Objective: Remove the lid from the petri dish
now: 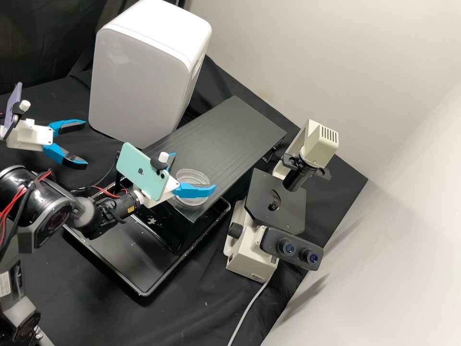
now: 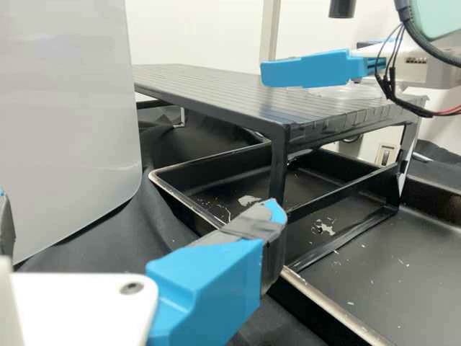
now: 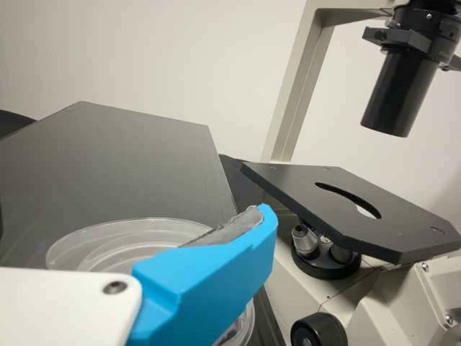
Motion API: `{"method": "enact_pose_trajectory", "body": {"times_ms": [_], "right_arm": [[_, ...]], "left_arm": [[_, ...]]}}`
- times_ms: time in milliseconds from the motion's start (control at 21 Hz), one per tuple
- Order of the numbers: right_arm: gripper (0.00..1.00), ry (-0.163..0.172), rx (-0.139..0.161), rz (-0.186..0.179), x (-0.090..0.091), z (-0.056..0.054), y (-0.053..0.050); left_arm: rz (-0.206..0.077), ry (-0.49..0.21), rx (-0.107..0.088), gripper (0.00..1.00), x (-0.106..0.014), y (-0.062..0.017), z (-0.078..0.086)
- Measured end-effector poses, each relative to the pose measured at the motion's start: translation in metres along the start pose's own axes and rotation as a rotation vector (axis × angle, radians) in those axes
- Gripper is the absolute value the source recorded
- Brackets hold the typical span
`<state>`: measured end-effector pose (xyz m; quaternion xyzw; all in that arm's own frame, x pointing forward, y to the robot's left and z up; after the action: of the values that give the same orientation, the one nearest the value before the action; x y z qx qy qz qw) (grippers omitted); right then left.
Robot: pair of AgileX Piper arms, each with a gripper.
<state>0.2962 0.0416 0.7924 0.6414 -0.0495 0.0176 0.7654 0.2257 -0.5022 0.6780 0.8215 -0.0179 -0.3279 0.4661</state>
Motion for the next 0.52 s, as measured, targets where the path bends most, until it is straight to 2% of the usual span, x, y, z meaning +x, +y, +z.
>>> {"method": "enact_pose_trajectory", "body": {"times_ms": [238,523], "right_arm": [[1.0,-0.018,-0.002,-0.012,0.0022,0.0037,-0.0052],[1.0,-0.018,0.0,-0.009,0.0033,0.0032,-0.0047]], "left_arm": [[0.001,0.001,-0.001,1.0,0.0,0.0,-0.0001],[0.001,0.003,-0.001,1.0,0.0,0.0001,-0.0003]]}}
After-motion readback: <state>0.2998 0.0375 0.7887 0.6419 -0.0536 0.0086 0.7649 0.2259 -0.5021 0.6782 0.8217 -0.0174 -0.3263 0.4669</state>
